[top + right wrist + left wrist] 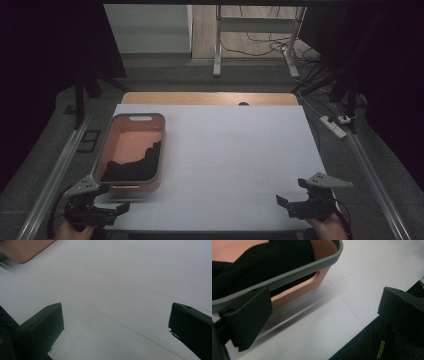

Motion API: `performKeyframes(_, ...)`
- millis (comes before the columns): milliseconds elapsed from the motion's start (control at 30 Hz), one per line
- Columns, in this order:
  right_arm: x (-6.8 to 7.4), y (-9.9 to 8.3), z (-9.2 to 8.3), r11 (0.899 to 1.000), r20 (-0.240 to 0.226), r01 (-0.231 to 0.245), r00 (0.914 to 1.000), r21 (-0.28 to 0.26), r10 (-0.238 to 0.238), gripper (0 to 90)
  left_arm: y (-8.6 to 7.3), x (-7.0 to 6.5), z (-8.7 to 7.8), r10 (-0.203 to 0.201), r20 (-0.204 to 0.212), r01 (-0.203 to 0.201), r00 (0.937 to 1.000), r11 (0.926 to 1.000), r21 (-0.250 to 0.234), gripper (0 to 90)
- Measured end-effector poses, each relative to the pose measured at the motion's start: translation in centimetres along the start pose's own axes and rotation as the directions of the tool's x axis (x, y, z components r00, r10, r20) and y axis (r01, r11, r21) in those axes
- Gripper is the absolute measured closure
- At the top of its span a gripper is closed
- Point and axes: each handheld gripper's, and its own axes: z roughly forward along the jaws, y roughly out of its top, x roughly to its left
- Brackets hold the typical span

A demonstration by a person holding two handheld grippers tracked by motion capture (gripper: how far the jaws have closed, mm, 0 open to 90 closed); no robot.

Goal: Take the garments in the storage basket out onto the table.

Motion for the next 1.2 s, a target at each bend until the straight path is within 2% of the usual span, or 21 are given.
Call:
performKeyframes(200,0.26,0.06,0.15,0.999,0.001,0.028,0.9996,0.02,-0.028,0.0,0.03,-0.02,0.06,0.001,0.0,-0.001,1.0,1.0,0.007,0.0)
performKeyframes(533,0.16,0.06,0.18,1.0,-0.003,0.021,0.9998,0.021,-0.021,0.0,0.09,-0.04,0.18,-0.005,-0.01,0.005,0.9999,0.9998,0.02,0.0)
performKeyframes(633,0.14,0.07,0.19,1.0,-0.012,0.02,0.9997,0.022,-0.02,0.0,0.09,-0.02,0.19,-0.009,-0.013,0.01,0.9999,0.9997,0.022,0.0)
performKeyframes(733,0.16,0.09,0.21,0.999,-0.034,0.028,0.9991,0.022,-0.027,3.9,0.08,0.01,0.16,-0.013,-0.014,0.013,0.9998,0.9996,0.023,0.0)
performKeyframes(867,0.21,0.11,0.28,0.999,-0.043,0.037,0.9984,0.03,-0.035,3.2,0.11,-0.09,0.15,-0.013,-0.023,0.013,0.9997,0.9995,0.027,0.0)
performKeyframes(1033,0.31,0.16,0.47,0.997,-0.046,0.05,0.9978,0.05,-0.048,1.0,0.18,-0.21,-0.09,-0.005,-0.039,0.005,0.9992,0.9998,0.019,0.0)
performKeyframes(1200,0.4,0.19,0.57,0.996,-0.045,0.061,0.9973,0.061,-0.058,0.6,0.25,-0.16,-0.36,0.002,-0.028,-0.003,0.9996,1.0,-0.008,0.0)
